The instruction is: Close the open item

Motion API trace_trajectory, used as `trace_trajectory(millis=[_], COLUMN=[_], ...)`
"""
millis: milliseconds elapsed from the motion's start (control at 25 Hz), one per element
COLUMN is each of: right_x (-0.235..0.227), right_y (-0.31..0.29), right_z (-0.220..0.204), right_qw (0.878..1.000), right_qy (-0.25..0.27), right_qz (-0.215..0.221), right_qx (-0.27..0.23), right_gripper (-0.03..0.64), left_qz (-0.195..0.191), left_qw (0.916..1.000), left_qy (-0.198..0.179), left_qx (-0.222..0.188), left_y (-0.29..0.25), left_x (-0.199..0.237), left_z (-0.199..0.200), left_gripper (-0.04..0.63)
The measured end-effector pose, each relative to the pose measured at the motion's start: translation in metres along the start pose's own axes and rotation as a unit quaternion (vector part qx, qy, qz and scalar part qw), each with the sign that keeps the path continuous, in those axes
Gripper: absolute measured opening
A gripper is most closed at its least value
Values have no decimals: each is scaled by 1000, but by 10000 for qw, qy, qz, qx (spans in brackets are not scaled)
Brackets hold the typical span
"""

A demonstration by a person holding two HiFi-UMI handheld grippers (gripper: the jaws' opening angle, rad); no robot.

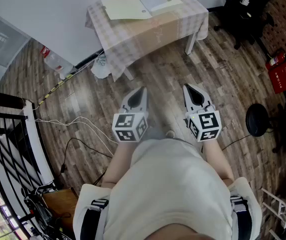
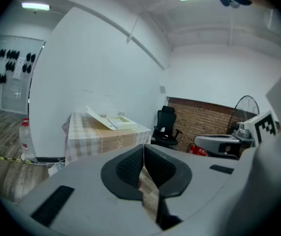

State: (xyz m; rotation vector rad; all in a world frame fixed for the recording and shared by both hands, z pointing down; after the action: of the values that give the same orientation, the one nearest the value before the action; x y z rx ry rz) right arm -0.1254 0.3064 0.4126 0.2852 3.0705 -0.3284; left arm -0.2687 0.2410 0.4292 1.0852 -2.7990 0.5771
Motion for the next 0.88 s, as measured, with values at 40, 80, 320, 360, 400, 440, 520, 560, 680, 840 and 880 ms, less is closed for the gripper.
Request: trace_trajectory(millis=[40,80,320,360,400,440,520,560,680,840,880], right_x=[0,0,8,8,9,9,10,10,10,8,9], right_y=[1,2,9,10,10,11,13,14,17,17,17], right_z=[1,1,3,3,3,3,4,5,5,2,2], right_qw=[10000,10000,9999,9999,9999,9999,9999,9999,9990,9992,9993], right_qy=[8,16,62,74,87,98,77,19,-295,-266,-221], right_qz=[10,20,88,88,89,95,125,155,287,255,265], right_qx=[7,12,-25,-22,-18,-17,-43,-73,-166,-148,-138], right_gripper=[0,0,-1,0,0,0,0,0,0,0,0], left_qz=[-11,-21,-48,-54,-57,-58,-54,-49,-16,6,10], left_qw=[10000,10000,10000,10000,10000,10000,9999,9999,9999,9999,9999], left_qy=[9,11,9,26,35,36,25,21,33,39,26], left_qx=[-17,-30,-37,-48,-59,-68,-85,-99,-150,-152,-136], left_y=[0,1,7,8,8,9,10,11,15,19,20], left_x=[-2,-4,-7,-7,-8,-8,-11,-12,-14,-16,-16], left_z=[1,2,0,0,0,0,0,0,1,-1,-3], left_gripper=[6,6,6,6,6,6,6,6,6,6,6])
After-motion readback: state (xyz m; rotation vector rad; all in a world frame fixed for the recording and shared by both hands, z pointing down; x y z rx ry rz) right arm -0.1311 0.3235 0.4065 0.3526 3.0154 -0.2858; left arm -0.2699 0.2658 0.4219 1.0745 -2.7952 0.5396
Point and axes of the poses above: the fingertips, and each gripper's own axes: y backward along the fingers, x to its left, z out of its top, the point moved 1 cm from there along y, backward along the fingers, and after that the axes turned 7 degrees about z, right-handed, at the moved point
